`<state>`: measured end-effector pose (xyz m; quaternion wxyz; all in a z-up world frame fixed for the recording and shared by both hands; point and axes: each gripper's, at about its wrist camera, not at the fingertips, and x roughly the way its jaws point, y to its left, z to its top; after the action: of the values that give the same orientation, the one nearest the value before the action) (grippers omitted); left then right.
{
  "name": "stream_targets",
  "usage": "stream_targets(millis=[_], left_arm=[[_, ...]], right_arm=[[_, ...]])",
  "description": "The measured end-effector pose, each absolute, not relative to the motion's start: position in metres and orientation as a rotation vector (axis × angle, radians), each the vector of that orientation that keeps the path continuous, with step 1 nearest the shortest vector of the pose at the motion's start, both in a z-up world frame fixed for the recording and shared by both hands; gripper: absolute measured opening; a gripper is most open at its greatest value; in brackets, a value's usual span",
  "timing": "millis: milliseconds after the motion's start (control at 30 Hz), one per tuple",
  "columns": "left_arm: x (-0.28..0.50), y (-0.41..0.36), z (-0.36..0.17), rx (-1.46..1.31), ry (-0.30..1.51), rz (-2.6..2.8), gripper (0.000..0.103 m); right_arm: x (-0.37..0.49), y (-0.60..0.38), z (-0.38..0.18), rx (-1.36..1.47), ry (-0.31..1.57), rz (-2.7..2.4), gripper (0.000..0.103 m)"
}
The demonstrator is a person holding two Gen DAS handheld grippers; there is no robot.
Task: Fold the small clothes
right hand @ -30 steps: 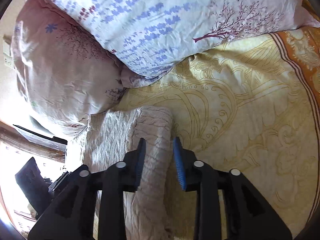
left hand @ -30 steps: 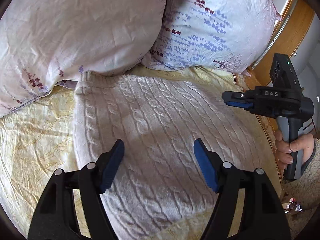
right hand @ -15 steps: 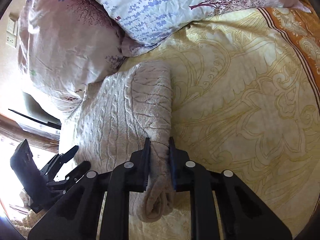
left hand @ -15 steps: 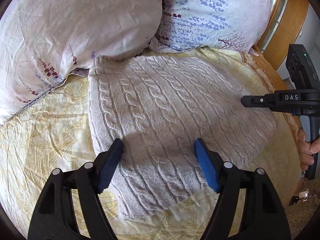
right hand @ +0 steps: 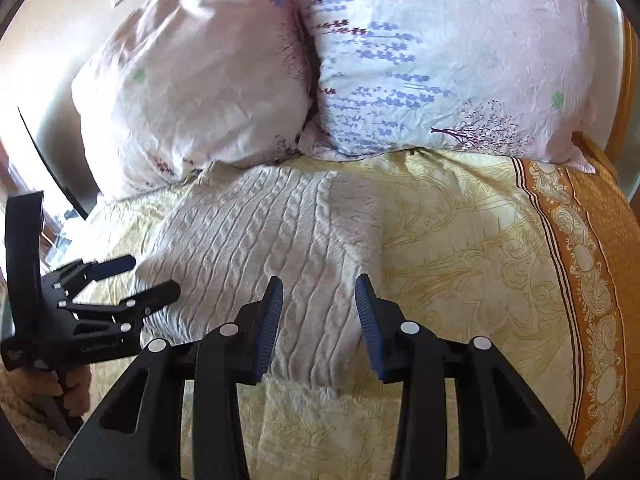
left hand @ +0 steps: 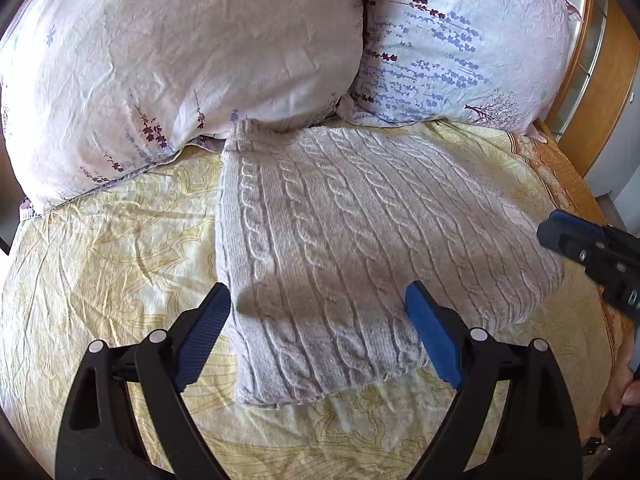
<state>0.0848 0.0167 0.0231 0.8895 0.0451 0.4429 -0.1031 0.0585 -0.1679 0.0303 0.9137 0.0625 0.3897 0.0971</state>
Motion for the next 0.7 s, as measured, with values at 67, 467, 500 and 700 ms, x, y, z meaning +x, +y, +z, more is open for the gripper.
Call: stream_targets(millis=[67,467,500,700], left_arm=[[0.081,0.015,0.024,0.100,0.908,-0.210,0.089],[0.076,0.003,-0.008,0.179,0.992,-0.185,0.097],[0.077,0.003,-0.011,0.176,0.998,-0.183,0.100],[0.055,0.017,-0.003,0.129,0.932,-0.174,0.100]], right_arm=[[0.052,-0.156,0.023,0.077,0.805,0.196,0.038],[0.053,-0.141,-0.007,-0.047,0.881,0.097,0.039],[0.054,-0.142,-0.007,-0.039,0.882,0.097,0.039],[0.038,-0.156,0.009,0.085,0.833,0.109,0.042]])
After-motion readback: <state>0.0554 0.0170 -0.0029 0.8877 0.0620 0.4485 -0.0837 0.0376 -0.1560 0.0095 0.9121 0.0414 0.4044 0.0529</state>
